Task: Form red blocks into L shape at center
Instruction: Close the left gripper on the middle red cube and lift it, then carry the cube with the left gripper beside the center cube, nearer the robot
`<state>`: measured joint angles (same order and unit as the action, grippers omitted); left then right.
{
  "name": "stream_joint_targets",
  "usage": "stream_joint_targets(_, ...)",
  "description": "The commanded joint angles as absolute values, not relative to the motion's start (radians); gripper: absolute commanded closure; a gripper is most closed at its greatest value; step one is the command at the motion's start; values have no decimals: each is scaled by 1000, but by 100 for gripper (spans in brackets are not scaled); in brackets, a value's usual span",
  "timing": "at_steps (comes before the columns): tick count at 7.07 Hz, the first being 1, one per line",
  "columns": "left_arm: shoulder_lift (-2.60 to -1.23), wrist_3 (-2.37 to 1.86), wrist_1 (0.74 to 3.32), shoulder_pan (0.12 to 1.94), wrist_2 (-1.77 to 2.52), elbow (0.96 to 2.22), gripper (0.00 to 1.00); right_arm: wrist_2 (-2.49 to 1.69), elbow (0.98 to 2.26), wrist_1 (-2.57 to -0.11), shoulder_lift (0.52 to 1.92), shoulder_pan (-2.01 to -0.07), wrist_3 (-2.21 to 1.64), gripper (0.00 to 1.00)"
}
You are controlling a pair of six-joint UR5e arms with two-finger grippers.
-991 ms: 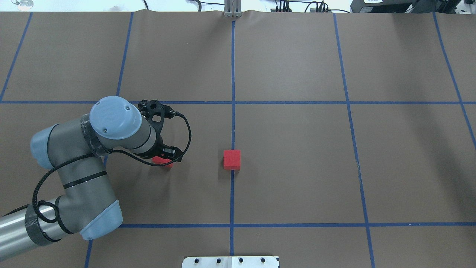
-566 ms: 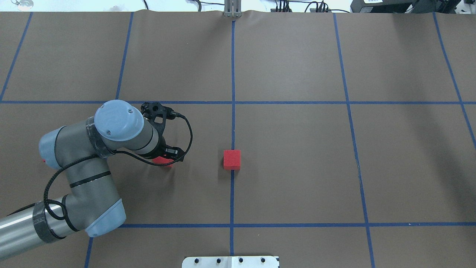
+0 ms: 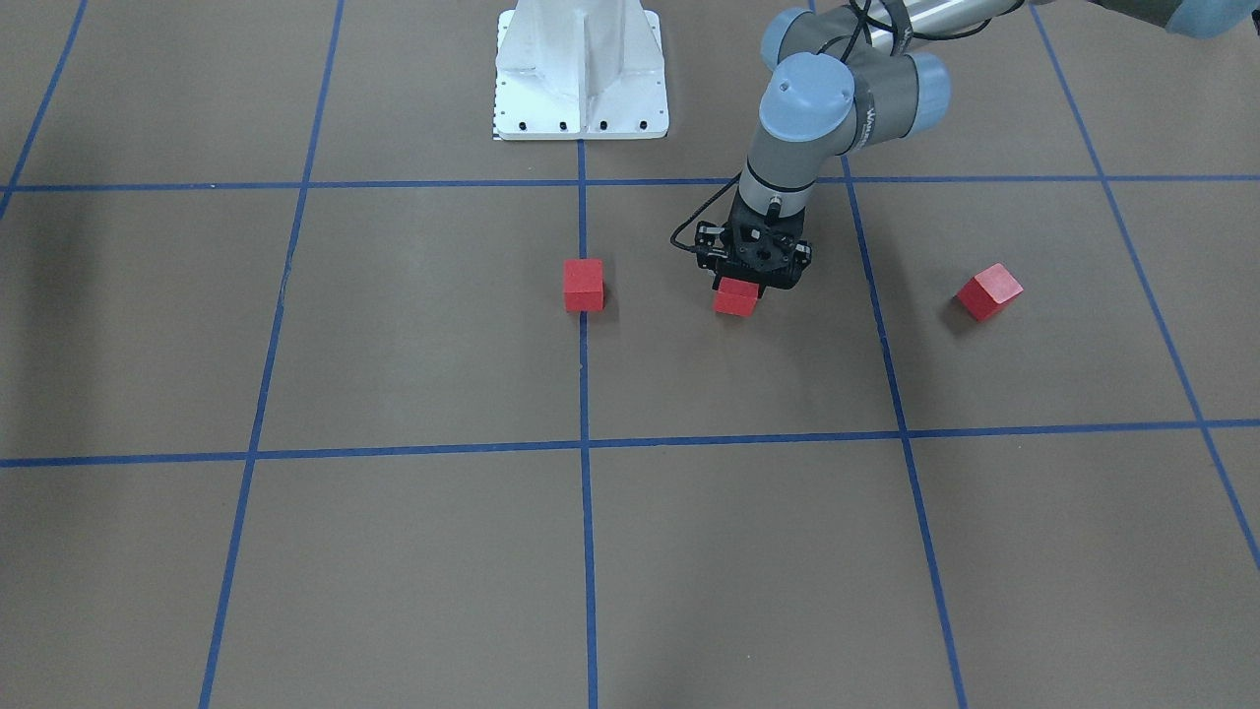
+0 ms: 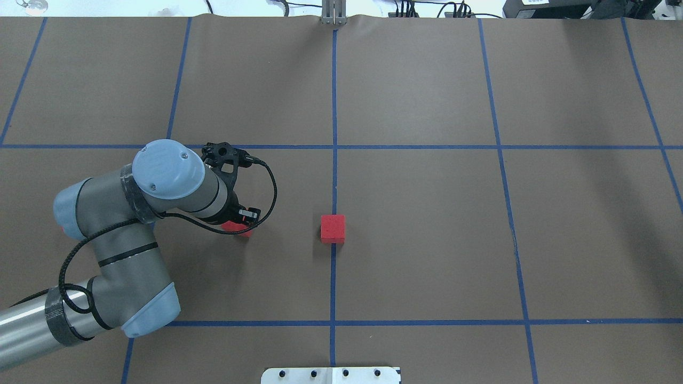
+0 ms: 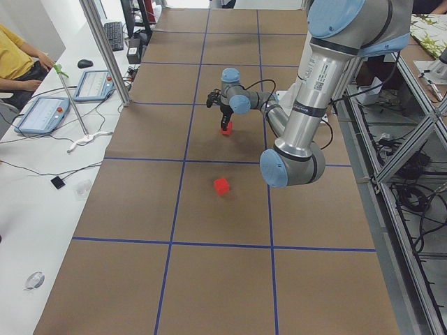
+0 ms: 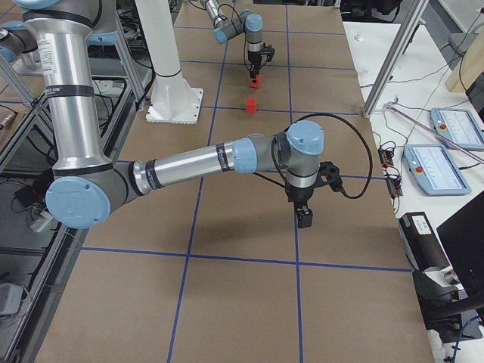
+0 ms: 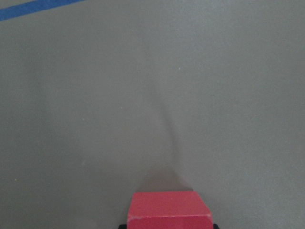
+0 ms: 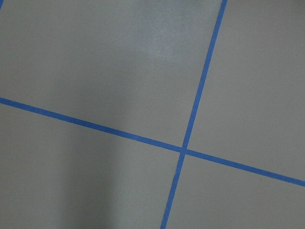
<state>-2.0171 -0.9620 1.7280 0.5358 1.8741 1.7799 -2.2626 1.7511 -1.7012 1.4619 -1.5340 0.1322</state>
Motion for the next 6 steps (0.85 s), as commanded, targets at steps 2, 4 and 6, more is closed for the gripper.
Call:
stream_joint_targets(2, -2115, -966, 1605, 590, 1882, 1807, 100, -2263, 1744, -1701, 1463, -1534, 132, 1)
stream_joint_targets(4, -2274, -1041, 1536, 586, 1881, 1726, 100, -2261, 1744, -1701, 1462, -1534, 133, 0)
stream_joint_targets(6, -2498, -1100, 1546, 581, 1882, 1468, 100, -2261, 1744, -1701, 1462, -1534, 132, 0)
